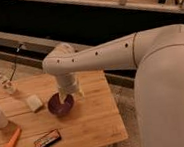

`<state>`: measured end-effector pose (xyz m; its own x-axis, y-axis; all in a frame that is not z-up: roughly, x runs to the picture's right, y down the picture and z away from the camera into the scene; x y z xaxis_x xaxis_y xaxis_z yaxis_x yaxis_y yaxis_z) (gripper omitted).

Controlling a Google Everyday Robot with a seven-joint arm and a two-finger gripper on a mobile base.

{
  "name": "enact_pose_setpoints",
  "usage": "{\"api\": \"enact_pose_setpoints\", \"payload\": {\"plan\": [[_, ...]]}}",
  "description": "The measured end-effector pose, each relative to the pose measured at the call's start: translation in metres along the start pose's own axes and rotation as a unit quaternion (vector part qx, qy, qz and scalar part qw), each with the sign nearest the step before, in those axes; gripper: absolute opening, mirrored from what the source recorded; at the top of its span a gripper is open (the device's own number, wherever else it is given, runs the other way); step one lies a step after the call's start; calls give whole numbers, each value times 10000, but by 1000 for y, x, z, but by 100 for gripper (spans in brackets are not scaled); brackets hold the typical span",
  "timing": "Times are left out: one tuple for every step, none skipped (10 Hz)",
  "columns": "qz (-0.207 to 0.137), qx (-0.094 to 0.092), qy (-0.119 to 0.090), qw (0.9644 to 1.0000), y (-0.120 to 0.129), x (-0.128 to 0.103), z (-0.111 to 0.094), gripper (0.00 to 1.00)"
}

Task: Drag the ceramic bowl in a circle

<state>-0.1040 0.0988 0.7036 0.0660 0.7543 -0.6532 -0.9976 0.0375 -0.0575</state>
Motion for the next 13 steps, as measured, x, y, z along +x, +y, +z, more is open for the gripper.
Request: {"api": "enact_pose_setpoints", "payload": {"plan": [[0,0,0,10000,0,0,0,65],[0,0,0,10000,0,0,0,65],[0,0,0,10000,0,0,0,65],[0,0,0,10000,0,0,0,65],[0,0,0,10000,0,0,0,65],[0,0,0,10000,0,0,0,65],[0,0,0,10000,0,0,0,65],[0,0,0,10000,0,0,0,65],[-2,1,-1,10000,0,0,0,65],[-18,22,-23,10000,0,-1,-2,65],[-102,104,-111,9998,1,-4,-6,65],[-238,150,-188,9994,7,-6,-10,65],[-367,195,-232,9989,14,-8,-11,65]]}}
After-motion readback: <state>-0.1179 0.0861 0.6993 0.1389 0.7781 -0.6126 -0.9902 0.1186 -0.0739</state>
